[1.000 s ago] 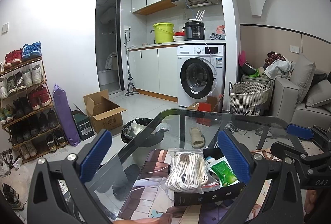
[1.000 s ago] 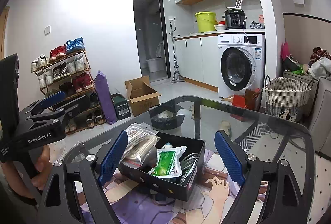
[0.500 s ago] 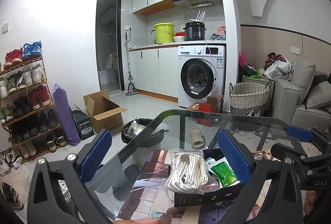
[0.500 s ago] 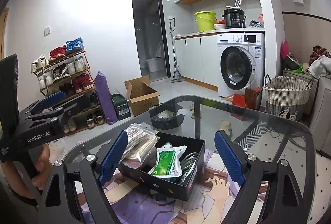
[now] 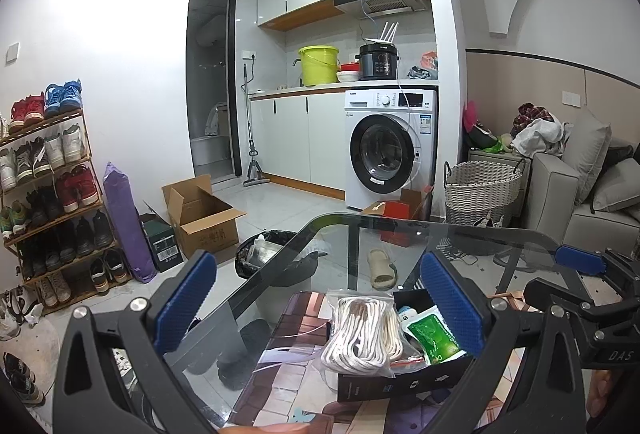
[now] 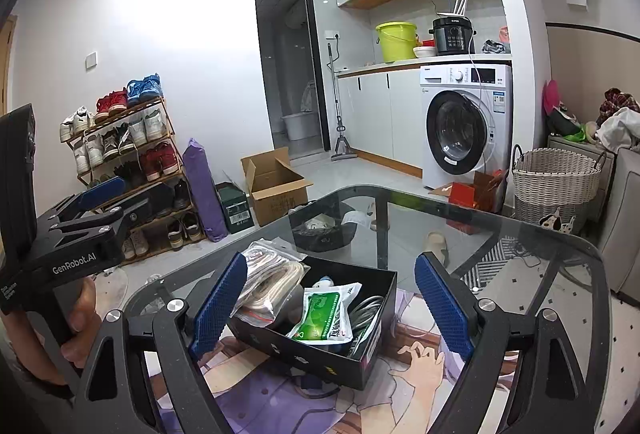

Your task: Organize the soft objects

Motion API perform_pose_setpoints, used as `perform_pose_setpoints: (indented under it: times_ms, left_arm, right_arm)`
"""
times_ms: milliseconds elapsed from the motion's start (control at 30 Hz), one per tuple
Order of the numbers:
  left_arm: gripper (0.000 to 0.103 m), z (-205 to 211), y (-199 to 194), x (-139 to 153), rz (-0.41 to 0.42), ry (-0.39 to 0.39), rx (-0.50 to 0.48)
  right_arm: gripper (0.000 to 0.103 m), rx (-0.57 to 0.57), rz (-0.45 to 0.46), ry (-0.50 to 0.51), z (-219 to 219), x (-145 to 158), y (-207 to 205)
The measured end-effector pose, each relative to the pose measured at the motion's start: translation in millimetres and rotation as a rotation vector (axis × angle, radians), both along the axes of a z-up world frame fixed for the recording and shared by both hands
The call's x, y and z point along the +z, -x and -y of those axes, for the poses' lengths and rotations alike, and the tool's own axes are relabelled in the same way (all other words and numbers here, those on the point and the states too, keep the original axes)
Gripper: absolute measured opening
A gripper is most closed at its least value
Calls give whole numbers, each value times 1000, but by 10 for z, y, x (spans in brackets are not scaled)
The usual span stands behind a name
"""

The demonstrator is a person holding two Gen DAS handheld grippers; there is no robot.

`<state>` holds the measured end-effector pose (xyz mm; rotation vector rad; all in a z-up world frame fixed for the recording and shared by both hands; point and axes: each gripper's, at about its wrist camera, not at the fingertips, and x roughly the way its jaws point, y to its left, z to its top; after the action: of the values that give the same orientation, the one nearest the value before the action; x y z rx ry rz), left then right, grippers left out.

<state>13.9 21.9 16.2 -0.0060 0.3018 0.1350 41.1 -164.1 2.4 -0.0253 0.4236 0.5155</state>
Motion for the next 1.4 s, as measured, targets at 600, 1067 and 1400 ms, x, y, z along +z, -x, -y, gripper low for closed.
perform_pose_setpoints:
  times_ms: [600,1067,1400]
  left_arm:
    - [103,13,0,-3,1,0,1]
    - [103,34,-2,-22,0,2,2]
    - [103,39,-14,-35,2,3,3]
  right_arm:
    - [87,0,-2,0,-9,-10,6]
    - [87,-1,-4,0,-17,-9,12]
    - [87,-1,-3,-1,-34,-38,23]
